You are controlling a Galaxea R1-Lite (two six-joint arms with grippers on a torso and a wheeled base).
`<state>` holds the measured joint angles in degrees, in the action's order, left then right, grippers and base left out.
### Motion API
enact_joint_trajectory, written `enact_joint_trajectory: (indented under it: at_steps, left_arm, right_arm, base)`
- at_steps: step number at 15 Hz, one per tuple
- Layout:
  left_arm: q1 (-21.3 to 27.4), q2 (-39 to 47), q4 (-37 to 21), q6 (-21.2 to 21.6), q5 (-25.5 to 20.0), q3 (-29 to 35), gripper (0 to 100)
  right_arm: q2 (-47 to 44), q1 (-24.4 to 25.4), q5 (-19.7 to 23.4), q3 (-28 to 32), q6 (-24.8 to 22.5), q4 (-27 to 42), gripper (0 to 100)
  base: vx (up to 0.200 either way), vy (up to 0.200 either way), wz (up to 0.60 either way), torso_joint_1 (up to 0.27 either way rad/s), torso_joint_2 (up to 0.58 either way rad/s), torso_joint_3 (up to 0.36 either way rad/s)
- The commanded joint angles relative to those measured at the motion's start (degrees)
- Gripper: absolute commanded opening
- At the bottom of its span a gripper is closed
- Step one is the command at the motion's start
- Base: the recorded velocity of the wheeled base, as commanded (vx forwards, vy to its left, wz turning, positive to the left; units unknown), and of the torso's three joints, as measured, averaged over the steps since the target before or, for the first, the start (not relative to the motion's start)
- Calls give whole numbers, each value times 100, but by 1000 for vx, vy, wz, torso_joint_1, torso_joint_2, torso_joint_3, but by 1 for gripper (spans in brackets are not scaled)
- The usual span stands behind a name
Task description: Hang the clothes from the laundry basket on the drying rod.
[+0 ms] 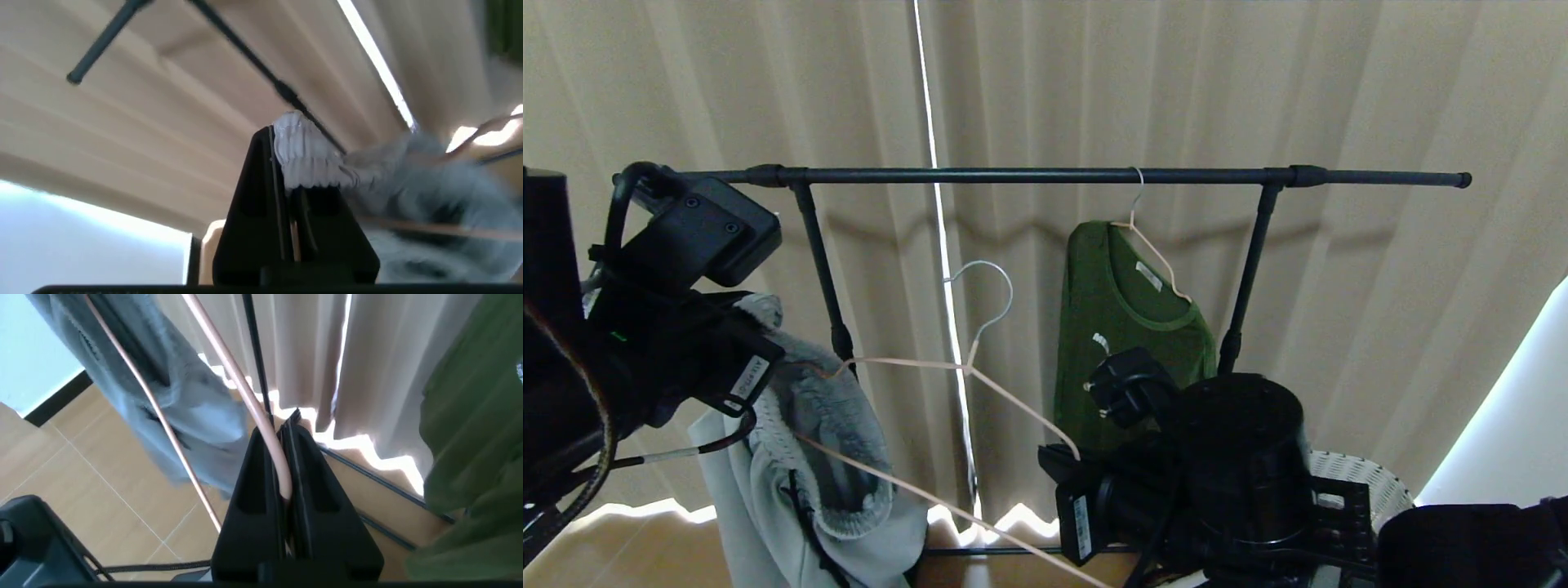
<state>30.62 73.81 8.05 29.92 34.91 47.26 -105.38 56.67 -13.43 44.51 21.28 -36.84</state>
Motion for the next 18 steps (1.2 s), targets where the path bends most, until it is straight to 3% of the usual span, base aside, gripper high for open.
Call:
enact_joint_trajectory:
  at_steps: [1,4,9,13,14,15,18]
  left_arm:
    - [242,107,4,-126,-2,29,0]
    - [576,107,22,-197,-2,20,0]
    - [998,168,690,-197,-213,-191,0]
    - [1016,116,892,-285,-1347,-551,0]
    - [1016,116,892,-285,-1347,-551,0]
    - [1007,89,1296,-276,-1971,-736,0]
    - [981,151,1612,-285,-2173,-798,0]
  right_arm:
    - [-378,10,7,216,-2,-25,0]
    - [-537,2,43,480,-2,1,0]
    - [-510,2,60,497,-2,-16,0]
    - [-466,2,87,480,16,-43,0]
    - [-466,2,87,480,16,-43,0]
    - [-396,2,192,383,25,-51,0]
    - [-150,19,298,120,25,-60,0]
  base:
    - [0,0,0,0,0,0]
    - [0,0,0,0,0,0]
    - [0,0,0,0,0,0]
    - [0,0,0,0,0,0]
    - [0,0,0,0,0,0]
    - [0,0,0,0,0,0]
    - [0,0,0,0,0,0]
